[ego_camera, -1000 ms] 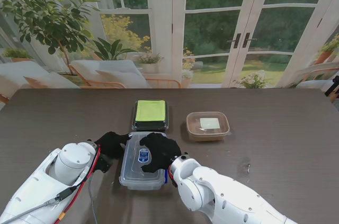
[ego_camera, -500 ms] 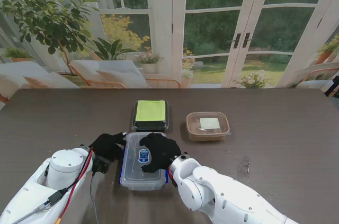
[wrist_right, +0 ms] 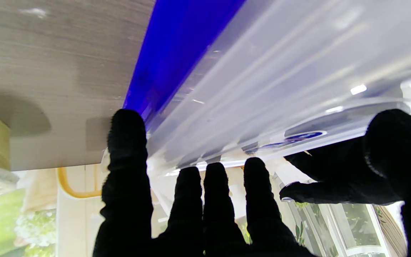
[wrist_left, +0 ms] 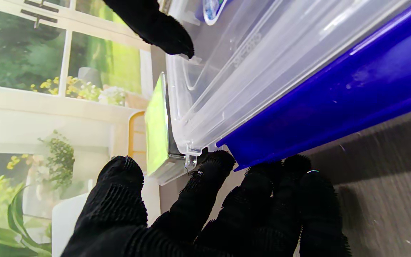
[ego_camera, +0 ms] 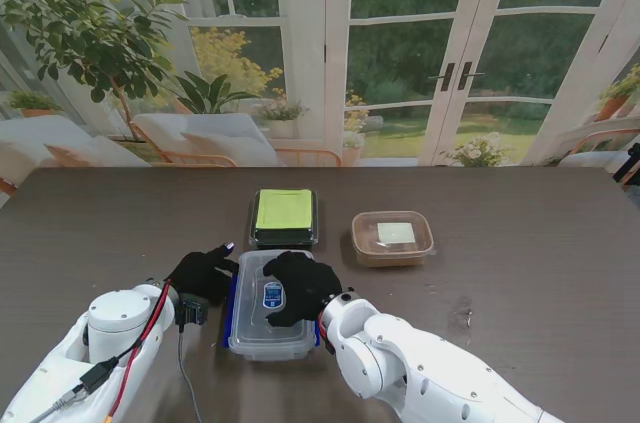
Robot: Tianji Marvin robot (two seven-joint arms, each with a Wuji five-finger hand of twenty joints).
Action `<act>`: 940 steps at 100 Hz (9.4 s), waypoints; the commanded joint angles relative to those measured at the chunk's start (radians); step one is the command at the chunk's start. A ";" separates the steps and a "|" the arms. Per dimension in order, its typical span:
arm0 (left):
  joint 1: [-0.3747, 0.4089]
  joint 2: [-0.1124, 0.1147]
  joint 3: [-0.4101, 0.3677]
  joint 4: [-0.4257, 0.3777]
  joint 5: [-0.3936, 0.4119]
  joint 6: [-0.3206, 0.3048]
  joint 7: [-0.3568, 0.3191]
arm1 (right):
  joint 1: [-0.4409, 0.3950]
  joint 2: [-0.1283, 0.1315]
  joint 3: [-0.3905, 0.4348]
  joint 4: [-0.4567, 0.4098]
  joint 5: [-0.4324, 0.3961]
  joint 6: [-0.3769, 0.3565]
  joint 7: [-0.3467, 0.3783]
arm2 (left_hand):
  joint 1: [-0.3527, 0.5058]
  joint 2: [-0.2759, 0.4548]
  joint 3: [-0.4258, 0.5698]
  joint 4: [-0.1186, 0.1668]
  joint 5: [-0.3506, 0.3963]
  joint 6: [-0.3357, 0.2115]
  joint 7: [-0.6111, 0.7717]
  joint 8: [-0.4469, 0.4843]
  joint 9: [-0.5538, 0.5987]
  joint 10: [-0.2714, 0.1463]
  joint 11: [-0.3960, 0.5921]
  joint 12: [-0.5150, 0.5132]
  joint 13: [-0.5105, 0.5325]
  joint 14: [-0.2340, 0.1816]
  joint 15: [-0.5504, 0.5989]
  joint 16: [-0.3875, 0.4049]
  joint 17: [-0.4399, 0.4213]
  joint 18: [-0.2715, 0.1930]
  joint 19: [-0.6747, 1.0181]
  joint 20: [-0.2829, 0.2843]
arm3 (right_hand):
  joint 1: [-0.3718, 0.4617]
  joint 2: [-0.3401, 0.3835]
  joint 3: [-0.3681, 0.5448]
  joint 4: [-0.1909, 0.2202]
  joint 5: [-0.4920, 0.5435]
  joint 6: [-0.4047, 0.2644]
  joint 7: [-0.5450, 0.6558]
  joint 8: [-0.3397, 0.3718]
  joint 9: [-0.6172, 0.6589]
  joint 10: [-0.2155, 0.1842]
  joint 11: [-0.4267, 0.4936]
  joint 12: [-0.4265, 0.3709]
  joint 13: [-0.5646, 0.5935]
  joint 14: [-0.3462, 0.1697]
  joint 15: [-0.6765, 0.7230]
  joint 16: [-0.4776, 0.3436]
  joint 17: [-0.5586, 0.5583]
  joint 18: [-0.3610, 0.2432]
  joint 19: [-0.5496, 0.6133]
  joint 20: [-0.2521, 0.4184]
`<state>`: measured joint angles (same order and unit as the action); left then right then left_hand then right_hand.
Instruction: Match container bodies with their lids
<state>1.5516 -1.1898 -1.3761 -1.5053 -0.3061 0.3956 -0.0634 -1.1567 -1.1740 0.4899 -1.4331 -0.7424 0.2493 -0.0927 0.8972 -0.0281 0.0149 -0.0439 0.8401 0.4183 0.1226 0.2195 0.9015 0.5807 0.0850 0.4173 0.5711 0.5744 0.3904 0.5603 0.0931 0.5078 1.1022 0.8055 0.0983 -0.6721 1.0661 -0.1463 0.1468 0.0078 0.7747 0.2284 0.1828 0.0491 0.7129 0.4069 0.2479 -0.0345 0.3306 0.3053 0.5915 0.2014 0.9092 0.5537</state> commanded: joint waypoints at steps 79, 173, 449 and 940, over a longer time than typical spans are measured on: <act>0.025 -0.019 -0.009 -0.101 -0.052 -0.038 0.002 | -0.036 0.011 -0.020 0.020 0.009 -0.005 0.051 | 0.030 0.027 -0.021 0.019 -0.018 -0.021 0.022 -0.004 0.018 -0.039 0.097 0.091 0.016 0.082 0.110 0.086 -0.001 -0.029 0.059 0.043 | 0.002 -0.021 -0.024 0.006 -0.035 0.006 -0.001 -0.019 -0.006 -0.005 0.008 0.000 0.110 0.137 0.174 0.067 -0.573 -0.069 -0.026 -0.017; 0.023 -0.001 0.006 -0.156 0.031 0.014 -0.033 | -0.057 0.013 -0.034 0.015 0.014 -0.017 0.050 | 0.035 0.025 -0.021 0.019 -0.039 0.019 0.012 -0.007 0.017 -0.019 0.115 0.186 0.018 0.116 0.236 0.179 0.003 -0.030 0.149 0.086 | 0.006 -0.026 -0.019 0.005 -0.038 0.006 -0.002 -0.020 -0.011 -0.002 0.008 0.001 0.109 0.137 0.174 0.068 -0.574 -0.073 -0.028 -0.016; 0.032 0.139 0.166 -0.234 1.055 -0.406 -0.171 | -0.285 0.078 0.378 -0.288 0.031 0.089 0.196 | -0.039 -0.199 -0.025 0.022 -0.165 -0.146 -0.019 -0.052 -0.225 -0.290 0.033 -0.009 -0.206 -0.213 -0.120 -0.070 -0.132 -0.252 -0.380 -0.168 | -0.023 0.189 -0.091 0.071 0.300 0.040 0.000 0.033 0.508 0.035 -0.018 0.011 0.565 0.217 0.250 0.115 -0.248 0.053 0.200 -0.022; 0.087 0.191 0.139 -0.275 1.353 -0.622 -0.353 | -0.053 -0.087 0.226 -0.040 0.654 0.526 0.143 | -0.252 -0.304 0.470 -0.022 -0.346 -0.270 -0.115 -0.162 -0.384 -0.340 0.002 -0.094 -0.307 -0.318 -0.226 -0.141 -0.073 -0.322 -0.901 -0.129 | -0.066 0.320 -0.084 0.094 0.256 0.055 -0.015 -0.006 0.492 0.085 0.050 0.063 0.692 0.267 0.525 0.236 -0.100 0.118 0.467 0.077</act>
<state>1.6269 -1.0002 -1.2386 -1.7893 1.0455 -0.2290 -0.3884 -1.2069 -1.2573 0.7201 -1.4638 -0.0965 0.7694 0.0263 0.6455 -0.3061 0.4905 -0.0477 0.4831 0.1524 -0.0038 0.0472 0.4884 0.2677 0.0328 0.3035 0.2851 0.2647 0.1794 0.4238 0.0453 0.2037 0.2335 0.6784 0.0794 -0.3690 1.0095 -0.0729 0.2872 0.0915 0.7001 0.1947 0.7073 0.1128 0.7453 0.4788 0.9549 0.2240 0.8441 0.5317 0.5943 0.3002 1.3413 0.5984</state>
